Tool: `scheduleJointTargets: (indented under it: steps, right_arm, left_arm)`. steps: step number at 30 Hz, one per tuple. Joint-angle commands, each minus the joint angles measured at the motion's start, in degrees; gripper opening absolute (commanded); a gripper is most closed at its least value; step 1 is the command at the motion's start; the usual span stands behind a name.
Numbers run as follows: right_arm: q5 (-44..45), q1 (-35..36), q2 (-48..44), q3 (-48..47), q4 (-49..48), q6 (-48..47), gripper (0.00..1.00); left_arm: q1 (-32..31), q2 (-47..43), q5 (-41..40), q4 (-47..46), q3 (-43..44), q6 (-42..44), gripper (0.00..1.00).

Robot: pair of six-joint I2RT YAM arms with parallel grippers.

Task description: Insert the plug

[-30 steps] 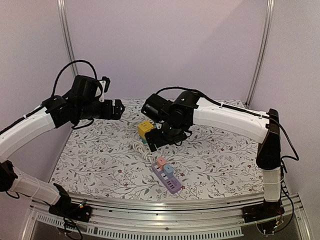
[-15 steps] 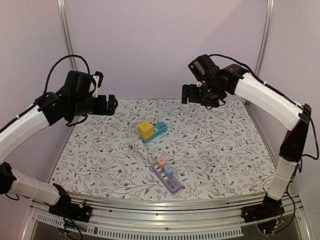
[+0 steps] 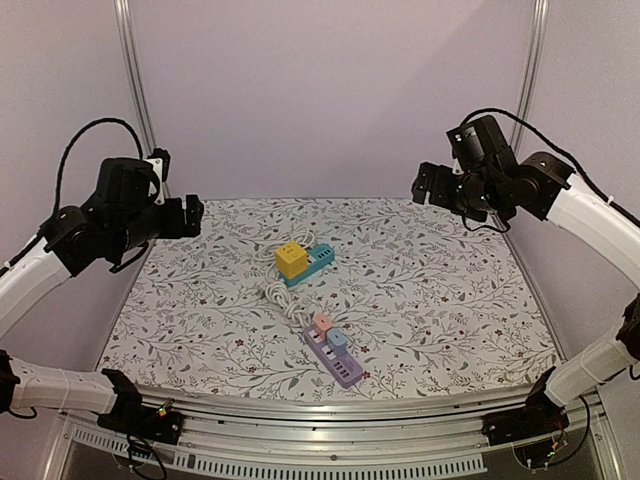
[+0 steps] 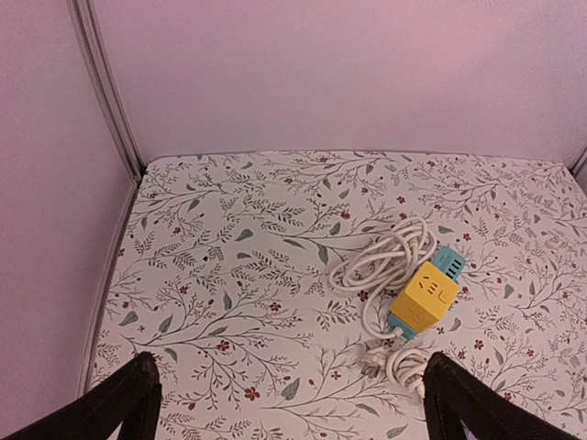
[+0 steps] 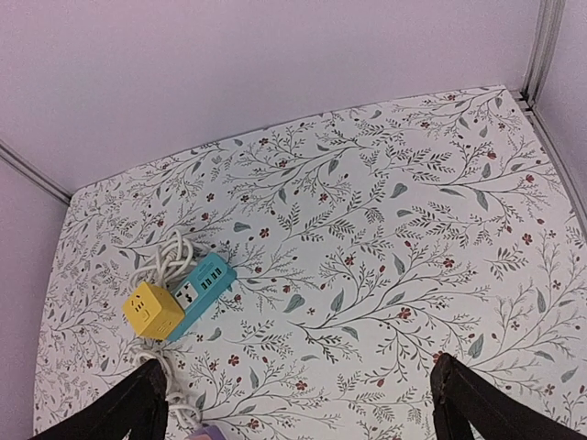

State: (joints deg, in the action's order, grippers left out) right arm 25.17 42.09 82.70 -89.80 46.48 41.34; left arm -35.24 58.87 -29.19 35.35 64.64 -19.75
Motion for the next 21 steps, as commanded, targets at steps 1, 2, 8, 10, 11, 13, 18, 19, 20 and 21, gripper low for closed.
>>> scheduleJointTargets:
  steps: [1, 2, 8, 10, 11, 13, 18, 19, 20, 21]
  right_arm:
    - [1.01, 0.14, -5.11, 4.89, -6.40, 2.38, 0.99]
    - [0.99, 0.17, -5.96, 5.46, -6.84, 2.57, 0.99]
    - [0.71, 0.11, -7.69, 6.68, -7.18, 3.16, 0.99]
    - [0.60, 0.17, -8.21, 7.18, -7.31, 3.35, 0.99]
    - [0.44, 0.17, -8.46, 7.56, -7.47, 3.63, 0.99]
    - [-0.22, 0.19, -9.10, 8.76, -8.46, 3.91, 0.99]
    - [-1.46, 0.16, -11.32, 11.83, -11.30, 4.92, 0.99]
    - [-1.52, 0.16, -11.53, 11.92, -11.47, 4.96, 0.99]
    - [-1.53, 0.19, -11.62, 11.93, -11.47, 4.97, 0.99]
    - [-1.58, 0.18, -11.80, 11.93, -11.62, 4.98, 0.99]
  left_arm:
    - [0.79, 0.13, -1.13, -0.81, -1.10, -0.64, 1.00]
    - [0.79, 0.29, -0.94, -0.88, -1.10, -0.76, 0.99]
    - [0.79, 0.65, -0.26, -1.08, -1.27, -0.87, 0.99]
    - [0.79, 0.56, -0.06, -1.04, -1.27, -0.77, 0.99]
    - [0.79, 0.53, 0.05, -1.06, -1.21, -0.67, 0.99]
    - [0.79, 0.37, 0.10, -0.93, -1.10, -0.37, 1.00]
    - [0.79, -0.09, 0.10, -0.49, -1.27, -0.02, 0.99]
    - [0.79, -0.23, 0.10, -0.39, -1.35, -0.07, 0.99]
    - [0.79, -0.36, 0.12, -0.43, -1.51, -0.09, 0.99]
    - [0.79, -0.42, 0.18, -0.42, -1.60, -0.10, 0.99]
